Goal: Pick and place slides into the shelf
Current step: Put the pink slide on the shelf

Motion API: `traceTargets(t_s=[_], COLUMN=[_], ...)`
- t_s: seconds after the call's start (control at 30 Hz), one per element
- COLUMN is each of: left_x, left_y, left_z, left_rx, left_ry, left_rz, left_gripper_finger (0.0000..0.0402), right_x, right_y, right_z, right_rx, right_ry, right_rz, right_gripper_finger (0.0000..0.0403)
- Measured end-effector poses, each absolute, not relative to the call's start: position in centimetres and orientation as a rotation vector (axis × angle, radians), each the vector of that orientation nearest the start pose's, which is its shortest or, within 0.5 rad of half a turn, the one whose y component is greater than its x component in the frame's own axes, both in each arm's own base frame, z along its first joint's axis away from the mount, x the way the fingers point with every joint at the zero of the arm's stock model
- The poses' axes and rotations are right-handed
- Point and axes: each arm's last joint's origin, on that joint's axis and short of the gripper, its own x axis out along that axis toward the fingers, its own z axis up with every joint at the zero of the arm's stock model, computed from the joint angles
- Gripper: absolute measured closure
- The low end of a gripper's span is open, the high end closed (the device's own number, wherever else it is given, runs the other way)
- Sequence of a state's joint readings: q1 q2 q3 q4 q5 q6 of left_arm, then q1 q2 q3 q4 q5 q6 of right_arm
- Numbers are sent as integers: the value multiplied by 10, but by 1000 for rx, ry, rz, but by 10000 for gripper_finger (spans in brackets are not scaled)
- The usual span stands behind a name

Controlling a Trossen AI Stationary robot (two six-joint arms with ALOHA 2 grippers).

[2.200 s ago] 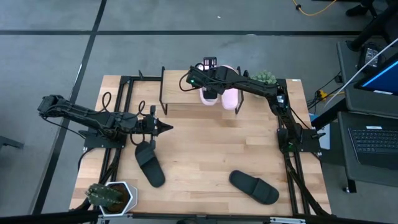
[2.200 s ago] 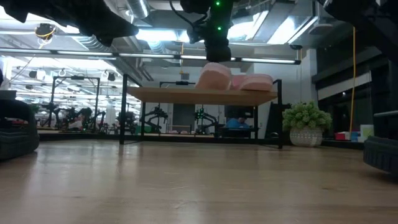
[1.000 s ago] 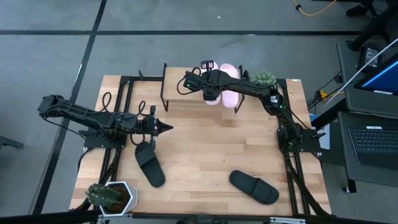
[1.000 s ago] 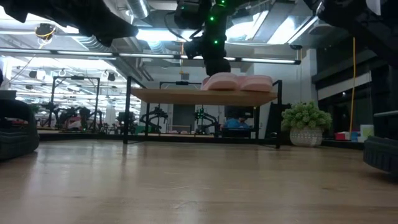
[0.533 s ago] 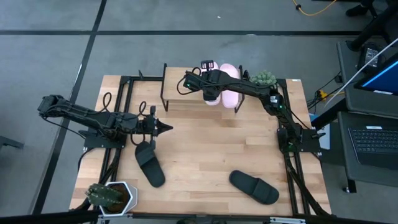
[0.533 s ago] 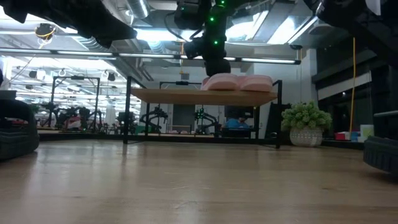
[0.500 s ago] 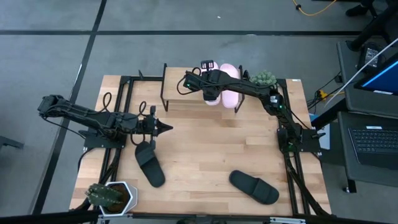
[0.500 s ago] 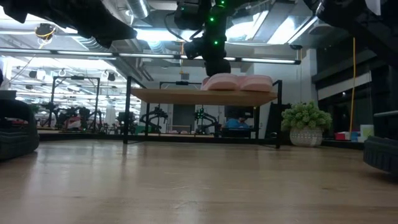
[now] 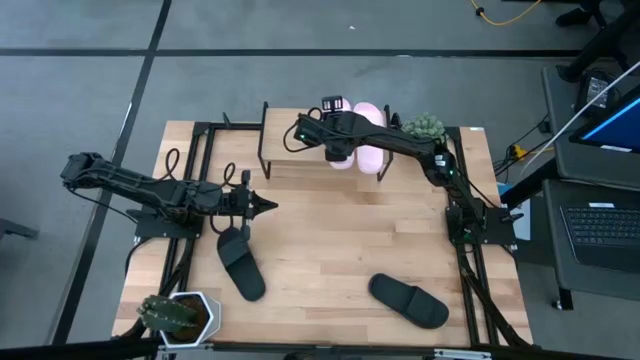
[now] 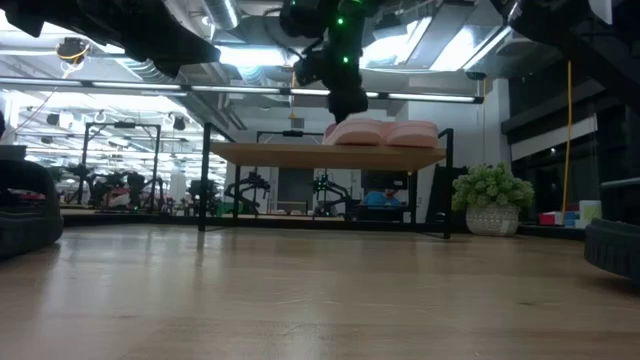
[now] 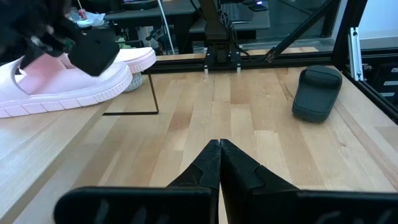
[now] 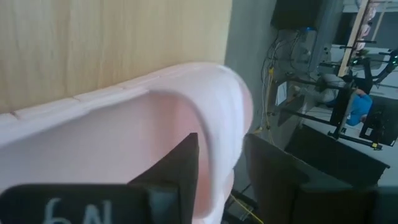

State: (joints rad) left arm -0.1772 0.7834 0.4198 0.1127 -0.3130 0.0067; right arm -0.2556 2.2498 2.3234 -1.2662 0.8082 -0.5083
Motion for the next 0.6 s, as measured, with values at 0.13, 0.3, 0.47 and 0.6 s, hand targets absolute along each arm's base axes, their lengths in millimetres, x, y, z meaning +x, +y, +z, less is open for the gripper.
traceTargets(t_s=[0.13, 0.3, 0.47, 0.6], left_x=[174, 174, 174, 175], left_y=[-22, -22, -22, -22], left_z=[235, 235, 235, 236], left_rx=[63, 62, 61, 59], left_ry=[243, 243, 241, 236], left_rz=[135, 135, 135, 135], left_gripper_finger=[401, 401, 401, 401], right_x=[439, 434, 428, 419], right_y=[-129, -120, -108, -100], right_z=[315, 324, 336, 348], right_rx=[-748, -762, -772, -665], right_ry=[1389, 1390, 1372, 1329], right_rz=[-620, -610, -598, -545], right_gripper_finger=[262, 261, 297, 376])
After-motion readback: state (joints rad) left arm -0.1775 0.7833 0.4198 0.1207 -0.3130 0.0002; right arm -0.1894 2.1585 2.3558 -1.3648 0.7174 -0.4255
